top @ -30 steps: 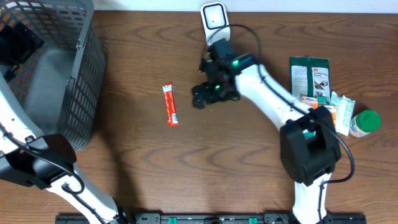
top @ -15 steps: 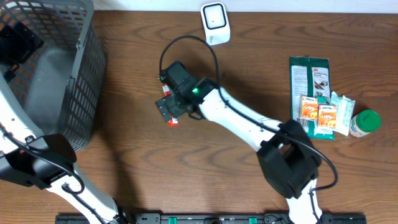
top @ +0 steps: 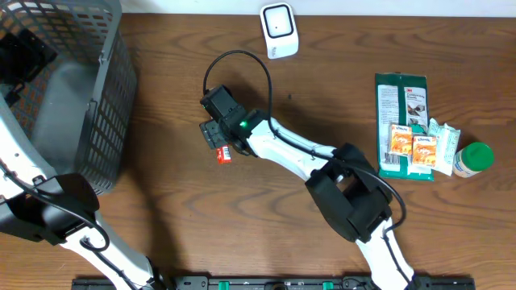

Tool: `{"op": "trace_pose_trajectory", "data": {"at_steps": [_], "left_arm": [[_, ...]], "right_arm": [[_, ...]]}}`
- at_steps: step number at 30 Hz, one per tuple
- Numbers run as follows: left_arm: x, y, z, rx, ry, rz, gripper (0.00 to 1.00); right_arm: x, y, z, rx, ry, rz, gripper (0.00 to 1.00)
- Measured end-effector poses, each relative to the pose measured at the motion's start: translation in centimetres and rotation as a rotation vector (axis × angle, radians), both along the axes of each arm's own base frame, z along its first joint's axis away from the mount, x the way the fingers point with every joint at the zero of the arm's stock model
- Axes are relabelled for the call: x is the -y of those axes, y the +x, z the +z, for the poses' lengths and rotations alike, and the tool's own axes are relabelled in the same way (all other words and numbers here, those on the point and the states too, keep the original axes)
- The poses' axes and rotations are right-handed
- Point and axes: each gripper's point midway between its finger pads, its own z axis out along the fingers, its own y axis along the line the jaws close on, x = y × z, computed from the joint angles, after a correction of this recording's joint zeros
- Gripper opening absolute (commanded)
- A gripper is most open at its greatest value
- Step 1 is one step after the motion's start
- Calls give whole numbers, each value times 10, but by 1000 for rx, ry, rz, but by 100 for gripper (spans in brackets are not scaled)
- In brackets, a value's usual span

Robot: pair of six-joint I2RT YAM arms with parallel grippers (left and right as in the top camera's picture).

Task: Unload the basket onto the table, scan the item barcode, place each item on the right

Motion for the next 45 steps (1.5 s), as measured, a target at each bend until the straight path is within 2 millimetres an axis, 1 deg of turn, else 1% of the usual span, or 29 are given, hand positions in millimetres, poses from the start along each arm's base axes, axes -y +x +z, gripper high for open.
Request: {"op": "trace_pose_trajectory", "data": {"at_steps": [2, 3, 6, 7, 9, 13, 16, 18, 23, 27, 31, 34, 35, 36, 38, 39, 40, 41, 43, 45], "left_arm": [[0, 0, 0, 0, 0, 0, 98], [0, 0, 0, 0, 0, 0, 98], [0, 0, 0, 0, 0, 0, 98], [0, 0, 0, 0, 0, 0, 98], [0, 0, 0, 0, 0, 0, 98], [0, 0, 0, 0, 0, 0, 98], [0, 0, 0, 0, 0, 0, 98], [0, 0, 0, 0, 0, 0, 98], [0, 0, 0, 0, 0, 0, 98], [0, 0, 0, 0, 0, 0, 98], [0, 0, 0, 0, 0, 0, 98], [0, 0, 0, 0, 0, 0, 98], [0, 0, 0, 0, 0, 0, 98], [0, 0, 0, 0, 0, 0, 98], [0, 0, 0, 0, 0, 0, 98], [0, 0, 0, 0, 0, 0, 98], [0, 0, 0, 0, 0, 0, 98], [0, 0, 0, 0, 0, 0, 98], [0, 0, 0, 0, 0, 0, 98], [0, 0, 0, 0, 0, 0, 98]], "right_arm": [[-1, 2, -15, -7, -4, -8, 74], [0, 6, -20, 10, -16, -17, 68], [-1, 7, -21, 13, -19, -22, 50], [0, 7, -21, 10, -23, -29, 37], [4, 8, -22, 1, -32, -36, 27], [18, 6, -23, -41, -61, -50, 24], [39, -1, -22, -106, -108, -66, 27], [60, -5, -23, -162, -145, -91, 29], [101, -10, -24, -248, -217, -148, 32], [118, -15, -25, -295, -246, -170, 35], [124, -20, -25, -323, -264, -174, 36], [122, -24, -26, -345, -254, -165, 39], [120, -26, -25, -356, -240, -169, 42], [118, -27, -25, -369, -223, -177, 43], [113, -30, -24, -398, -182, -204, 55], [110, -31, -23, -414, -156, -230, 64], [107, -32, -23, -433, -128, -264, 68], [104, -33, -21, -448, -104, -289, 68], [99, -36, -20, -495, -53, -355, 73], [94, -39, -18, -548, 2, -402, 80]]}}
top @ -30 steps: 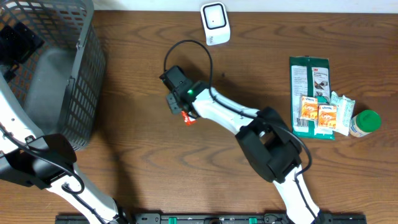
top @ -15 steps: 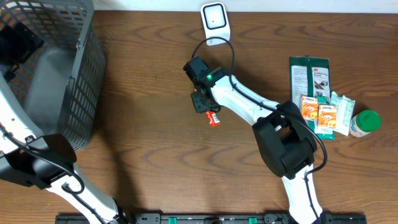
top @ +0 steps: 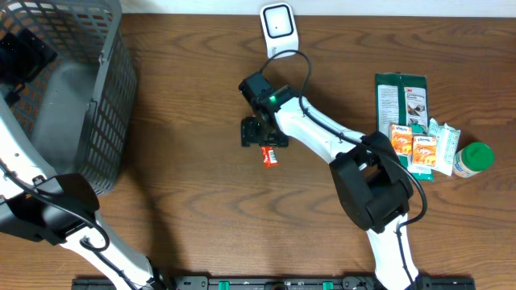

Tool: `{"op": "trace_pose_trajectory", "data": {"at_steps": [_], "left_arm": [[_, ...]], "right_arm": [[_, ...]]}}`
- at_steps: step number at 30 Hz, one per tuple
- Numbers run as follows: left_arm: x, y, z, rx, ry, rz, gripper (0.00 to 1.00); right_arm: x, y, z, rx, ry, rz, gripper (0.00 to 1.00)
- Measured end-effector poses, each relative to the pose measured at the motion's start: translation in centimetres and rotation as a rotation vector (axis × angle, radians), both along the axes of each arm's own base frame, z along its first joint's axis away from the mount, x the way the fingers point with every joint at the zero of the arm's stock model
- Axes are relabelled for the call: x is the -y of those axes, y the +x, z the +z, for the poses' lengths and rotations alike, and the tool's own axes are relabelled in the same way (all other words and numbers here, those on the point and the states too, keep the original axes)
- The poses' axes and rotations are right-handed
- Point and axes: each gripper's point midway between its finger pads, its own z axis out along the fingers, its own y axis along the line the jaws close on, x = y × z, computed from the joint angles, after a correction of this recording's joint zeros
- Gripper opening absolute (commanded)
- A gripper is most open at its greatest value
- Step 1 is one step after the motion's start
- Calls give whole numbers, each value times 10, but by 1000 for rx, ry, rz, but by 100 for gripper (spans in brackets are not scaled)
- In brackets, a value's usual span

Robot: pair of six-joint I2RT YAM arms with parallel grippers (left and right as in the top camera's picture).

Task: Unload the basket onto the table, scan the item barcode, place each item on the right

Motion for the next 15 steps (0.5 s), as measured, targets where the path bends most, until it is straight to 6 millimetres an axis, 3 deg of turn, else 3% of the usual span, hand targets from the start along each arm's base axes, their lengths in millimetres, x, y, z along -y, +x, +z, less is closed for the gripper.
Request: {"op": "trace_pose_trajectory", "data": {"at_steps": [4, 9, 15], "left_arm": [[0, 0, 0, 0, 0, 0, 98], [0, 0, 0, 0, 0, 0, 98], [0, 0, 0, 0, 0, 0, 98]], "right_arm": [[-11, -2, 9, -110, 152, -86, 92], [-11, -3, 18, -232, 302, -139, 99], [-2, -11, 31, -328, 420, -90, 99]]}}
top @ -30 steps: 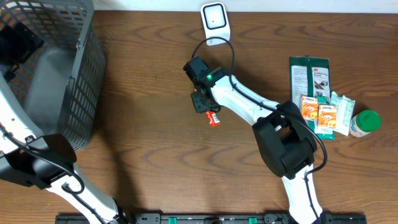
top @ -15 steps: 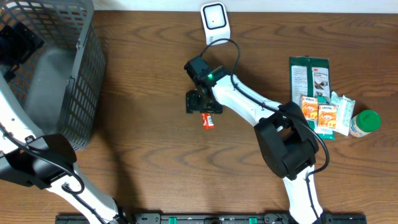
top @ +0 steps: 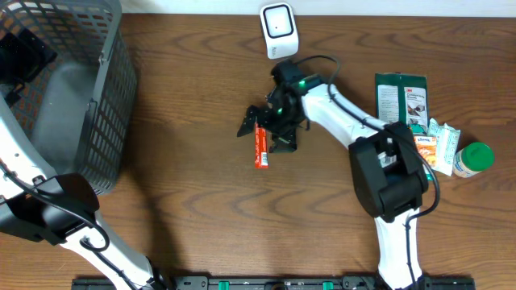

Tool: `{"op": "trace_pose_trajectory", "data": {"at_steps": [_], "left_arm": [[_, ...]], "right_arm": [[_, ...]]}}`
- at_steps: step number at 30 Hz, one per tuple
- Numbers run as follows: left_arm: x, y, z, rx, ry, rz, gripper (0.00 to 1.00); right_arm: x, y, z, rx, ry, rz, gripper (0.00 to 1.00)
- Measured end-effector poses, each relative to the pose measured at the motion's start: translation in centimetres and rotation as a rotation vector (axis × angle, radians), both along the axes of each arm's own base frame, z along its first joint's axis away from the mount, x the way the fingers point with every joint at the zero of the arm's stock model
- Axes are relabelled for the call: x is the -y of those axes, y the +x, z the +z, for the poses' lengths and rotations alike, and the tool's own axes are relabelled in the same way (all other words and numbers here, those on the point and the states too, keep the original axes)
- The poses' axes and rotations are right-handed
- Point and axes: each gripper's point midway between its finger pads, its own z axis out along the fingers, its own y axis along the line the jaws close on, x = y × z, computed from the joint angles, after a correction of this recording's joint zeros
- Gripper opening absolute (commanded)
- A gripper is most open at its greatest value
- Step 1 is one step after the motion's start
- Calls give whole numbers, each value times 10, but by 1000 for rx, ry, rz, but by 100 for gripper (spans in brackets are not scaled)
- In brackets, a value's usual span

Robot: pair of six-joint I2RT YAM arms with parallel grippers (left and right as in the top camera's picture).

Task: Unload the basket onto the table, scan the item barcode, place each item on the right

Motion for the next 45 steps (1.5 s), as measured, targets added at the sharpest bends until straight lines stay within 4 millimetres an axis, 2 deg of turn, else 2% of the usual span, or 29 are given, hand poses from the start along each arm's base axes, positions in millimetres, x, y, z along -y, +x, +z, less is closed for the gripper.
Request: {"op": "trace_pose_trajectory", "data": {"at_steps": [7, 15, 16, 17, 18, 20, 22, 25, 27, 28, 31, 35, 36, 37, 40, 45], "left_arm": [[0, 0, 0, 0, 0, 0, 98], [0, 0, 0, 0, 0, 0, 98], [0, 0, 0, 0, 0, 0, 98], [0, 0, 0, 0, 0, 0, 98], [0, 0, 0, 0, 0, 0, 98], [0, 0, 0, 0, 0, 0, 98], [0, 0, 0, 0, 0, 0, 98], [0, 0, 0, 0, 0, 0, 98], [0, 0, 0, 0, 0, 0, 98], [0, 0, 0, 0, 0, 0, 98], [0, 0, 0, 0, 0, 0, 98], [0, 0, 0, 0, 0, 0, 98], [0, 0, 0, 0, 0, 0, 98], [0, 0, 0, 0, 0, 0, 98], [0, 0, 0, 0, 0, 0, 98], [0, 0, 0, 0, 0, 0, 98]], "right_arm": [[5, 6, 15, 20, 83, 15, 99], [-4, 19, 62, 249, 183, 115, 99], [-4, 18, 65, 260, 190, 130, 91], [-4, 15, 66, 271, 203, 155, 72], [-5, 15, 66, 280, 211, 168, 65], [-5, 14, 67, 310, 227, 204, 61], [-6, 14, 69, 350, 241, 247, 61], [0, 11, 64, 393, 204, 311, 72], [7, 13, 62, 439, 152, 355, 84], [10, 15, 64, 471, 132, 379, 85], [14, 26, 83, 599, 95, 427, 80], [13, 40, 121, 768, 94, 440, 72], [12, 46, 133, 817, 93, 433, 64], [12, 48, 136, 831, 91, 431, 59], [18, 58, 133, 816, 10, 360, 54], [25, 67, 104, 731, -170, 232, 57]]}}
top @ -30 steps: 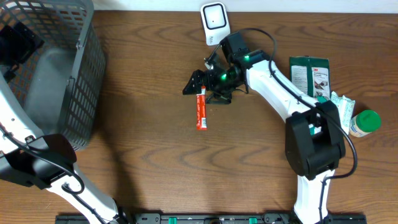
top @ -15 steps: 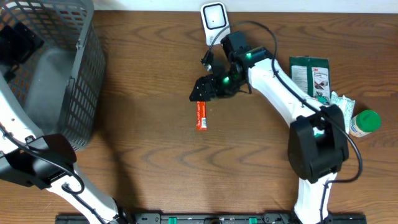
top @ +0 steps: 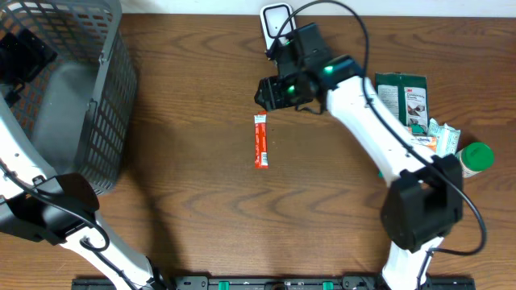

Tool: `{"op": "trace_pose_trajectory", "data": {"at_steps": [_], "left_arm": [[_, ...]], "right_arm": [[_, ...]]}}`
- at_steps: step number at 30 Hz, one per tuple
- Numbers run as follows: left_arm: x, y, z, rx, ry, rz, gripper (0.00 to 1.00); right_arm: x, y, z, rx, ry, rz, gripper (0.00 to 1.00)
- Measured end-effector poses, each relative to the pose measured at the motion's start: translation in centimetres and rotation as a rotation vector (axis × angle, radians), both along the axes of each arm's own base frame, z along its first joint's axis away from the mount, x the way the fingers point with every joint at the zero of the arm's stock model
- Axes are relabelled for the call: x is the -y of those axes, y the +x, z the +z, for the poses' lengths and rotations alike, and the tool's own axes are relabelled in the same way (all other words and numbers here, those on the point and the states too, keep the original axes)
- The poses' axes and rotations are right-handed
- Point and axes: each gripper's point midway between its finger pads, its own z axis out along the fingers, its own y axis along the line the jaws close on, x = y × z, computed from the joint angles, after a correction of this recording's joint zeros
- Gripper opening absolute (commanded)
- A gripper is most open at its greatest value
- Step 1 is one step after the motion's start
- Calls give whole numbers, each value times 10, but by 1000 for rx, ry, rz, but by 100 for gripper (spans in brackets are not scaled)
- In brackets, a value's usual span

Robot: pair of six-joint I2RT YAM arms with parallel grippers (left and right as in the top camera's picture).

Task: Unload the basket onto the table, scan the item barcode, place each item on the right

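Note:
The item, a slim red stick pack (top: 260,141) with a white end, lies flat on the wooden table, lengthwise toward the white scanner (top: 277,26) at the back edge. My right gripper (top: 271,91) hangs raised between the scanner and the pack, apart from the pack and with nothing in it; its fingers look spread. The left gripper (top: 22,58) shows only as a dark shape over the basket, and its fingers are hidden.
A grey mesh basket (top: 97,121) fills the left back corner. At the right lie a green package (top: 401,97), two orange tissue packs (top: 412,151) and a green-capped bottle (top: 472,159). The left arm's base (top: 56,209) stands front left.
The right gripper has let go of the red pack and now hangs higher and farther back, close to the scanner. The pack lies on the table about where it was held.
The right gripper was on the red pack at mid-table, left of centre. Then it held the pack farther right, then turned lengthwise below the scanner. Now the pack lies there free and the gripper is up by the scanner. The left arm stayed still.

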Motion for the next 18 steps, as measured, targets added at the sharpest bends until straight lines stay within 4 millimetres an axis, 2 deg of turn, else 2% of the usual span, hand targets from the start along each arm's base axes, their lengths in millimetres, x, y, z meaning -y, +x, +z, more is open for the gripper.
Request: {"op": "trace_pose_trajectory", "data": {"at_steps": [2, 4, 5, 7, 9, 10, 14, 18], "left_arm": [[0, 0, 0, 0, 0, 0, 98], [0, 0, 0, 0, 0, 0, 98], [0, 0, 0, 0, 0, 0, 98], [0, 0, 0, 0, 0, 0, 98], [0, 0, 0, 0, 0, 0, 98], [0, 0, 0, 0, 0, 0, 98], [0, 0, 0, 0, 0, 0, 98], [0, 0, 0, 0, 0, 0, 98]], "right_arm": [[-3, -1, -17, -18, -60, -49, 58], [-9, -5, -34, -23, -126, -72, 52], [-12, -8, -43, -19, -166, -73, 45], [-16, -15, -56, -6, -245, -69, 24], [-13, -27, -66, -10, -339, -69, 7], [-9, -34, -70, -19, -384, -67, 1], [15, -57, -78, -57, -556, -86, 1], [28, -62, -87, -83, -610, -105, 1]]}}
